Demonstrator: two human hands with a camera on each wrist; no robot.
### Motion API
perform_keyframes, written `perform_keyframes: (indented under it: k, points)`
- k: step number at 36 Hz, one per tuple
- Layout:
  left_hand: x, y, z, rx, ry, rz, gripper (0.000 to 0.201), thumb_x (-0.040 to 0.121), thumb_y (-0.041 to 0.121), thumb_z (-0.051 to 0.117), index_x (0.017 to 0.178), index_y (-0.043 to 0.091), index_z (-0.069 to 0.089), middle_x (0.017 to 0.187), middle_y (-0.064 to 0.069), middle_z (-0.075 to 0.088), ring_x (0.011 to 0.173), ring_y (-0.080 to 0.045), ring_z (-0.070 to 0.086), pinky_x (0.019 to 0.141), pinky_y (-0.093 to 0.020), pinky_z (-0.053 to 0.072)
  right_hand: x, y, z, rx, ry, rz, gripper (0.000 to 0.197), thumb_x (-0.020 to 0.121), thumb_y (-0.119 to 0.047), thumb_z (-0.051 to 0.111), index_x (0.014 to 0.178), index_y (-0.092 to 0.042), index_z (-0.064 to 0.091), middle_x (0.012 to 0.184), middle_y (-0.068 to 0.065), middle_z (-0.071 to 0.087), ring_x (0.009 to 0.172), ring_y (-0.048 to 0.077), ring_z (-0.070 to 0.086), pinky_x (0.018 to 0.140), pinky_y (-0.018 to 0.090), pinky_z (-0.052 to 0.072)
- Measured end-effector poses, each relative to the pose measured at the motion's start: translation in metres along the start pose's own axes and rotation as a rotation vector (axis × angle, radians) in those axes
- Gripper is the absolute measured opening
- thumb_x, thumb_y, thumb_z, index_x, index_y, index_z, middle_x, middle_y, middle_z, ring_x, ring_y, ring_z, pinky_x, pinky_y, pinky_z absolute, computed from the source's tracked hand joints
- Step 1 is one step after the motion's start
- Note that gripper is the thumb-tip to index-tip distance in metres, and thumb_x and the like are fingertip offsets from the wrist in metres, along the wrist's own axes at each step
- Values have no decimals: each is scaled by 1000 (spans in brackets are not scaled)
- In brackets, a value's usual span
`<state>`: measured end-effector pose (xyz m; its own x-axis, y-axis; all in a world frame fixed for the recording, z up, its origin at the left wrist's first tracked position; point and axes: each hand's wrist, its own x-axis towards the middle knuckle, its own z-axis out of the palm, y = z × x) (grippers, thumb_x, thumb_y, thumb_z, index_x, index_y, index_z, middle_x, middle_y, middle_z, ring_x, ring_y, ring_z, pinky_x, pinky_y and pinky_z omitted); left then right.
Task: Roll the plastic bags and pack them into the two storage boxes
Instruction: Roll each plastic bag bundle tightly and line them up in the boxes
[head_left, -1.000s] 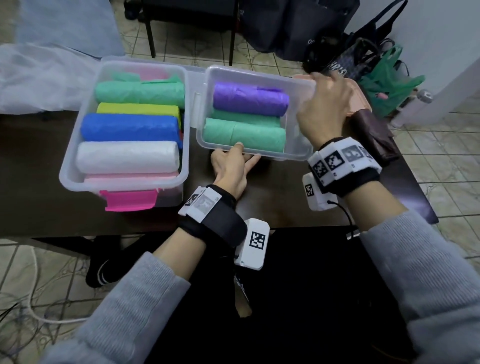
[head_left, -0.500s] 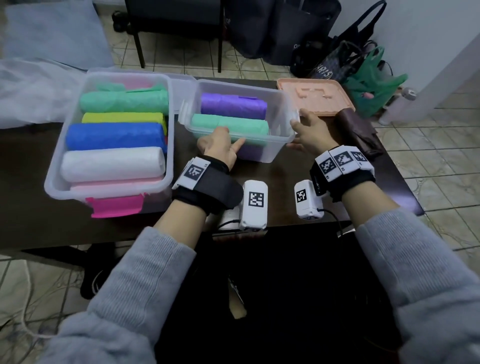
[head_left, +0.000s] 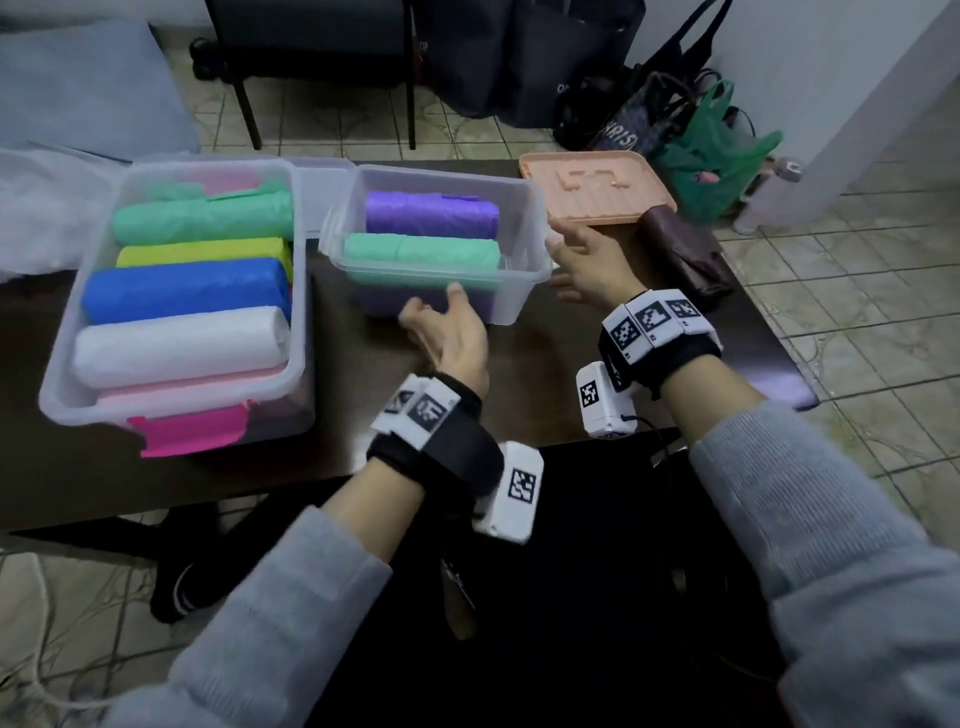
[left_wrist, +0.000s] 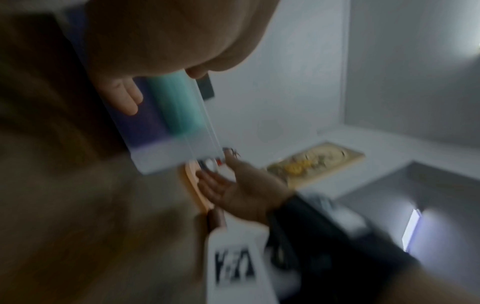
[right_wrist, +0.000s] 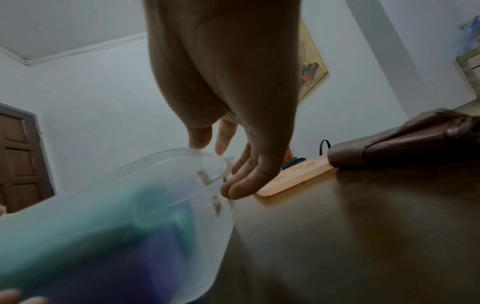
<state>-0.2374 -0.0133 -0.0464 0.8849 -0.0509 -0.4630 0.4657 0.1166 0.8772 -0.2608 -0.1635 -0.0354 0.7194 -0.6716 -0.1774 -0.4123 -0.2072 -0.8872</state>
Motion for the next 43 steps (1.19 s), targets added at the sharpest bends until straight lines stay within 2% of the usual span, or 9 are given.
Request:
perform_keyframes:
  k: [3,5,7,10,14,21,29,36,43]
  points:
    - [-25,-35,18,336,-230,172,47,93,19,53,134,7,35,138,-11,42,126,-25,43,106,-28,32,1,14,-18,-87,79,-15,42,97,-31,50,136,-17,47,117,5,54,83,15,58,65,23,50]
    - [-38,-55,25,639,-421,323,51,93,20,52,139,6,33,144,-12,37,133,-25,36,109,-29,25,2,24,-36,-164,153,-18,41,95,-30,53,131,-12,52,120,9,57,92,19,57,80,32,50]
    - [-42,-72,32,912,-539,520,57,95,22,48,145,6,25,152,-12,26,141,-25,22,115,-32,16,2,36,-57,-271,238,-7,38,93,-27,56,127,-10,55,122,11,59,104,22,57,95,32,42]
    - [-42,-90,38,1216,-584,750,58,99,29,38,149,11,16,158,-9,12,146,-23,5,117,-37,4,3,54,-84,-398,349,43,37,90,-24,58,125,-12,58,126,13,57,117,26,53,105,33,38]
    - [-30,-104,44,1455,-572,881,59,100,40,31,151,16,14,159,-9,7,147,-25,1,117,-42,1,7,70,-109,-512,469,108,38,88,-23,55,125,-15,57,131,13,52,124,30,45,105,39,37]
    - [-24,-111,46,1512,-537,913,60,97,46,29,151,23,16,159,-7,5,147,-22,-2,117,-45,-2,23,82,-135,-678,488,204,54,90,-27,57,137,-9,38,142,17,34,132,33,30,106,40,30]
    - [-24,-112,46,1484,-522,908,61,96,46,30,151,23,17,159,-7,5,147,-22,-2,117,-44,-4,35,85,-135,-652,300,290,65,90,-33,58,145,-13,29,144,16,39,130,34,41,105,40,35]
    - [-24,-112,47,1484,-508,921,61,96,47,31,150,23,19,159,-7,8,147,-22,0,117,-45,-2,24,82,-139,-648,241,231,62,77,-26,75,130,-12,47,129,10,53,116,25,52,86,28,40]
    - [-24,-112,47,1468,-509,919,60,96,46,32,150,22,22,159,-7,9,147,-22,1,118,-44,-2,-2,79,-128,-574,75,162,51,71,-24,82,117,-17,61,120,6,59,108,19,56,87,24,41]
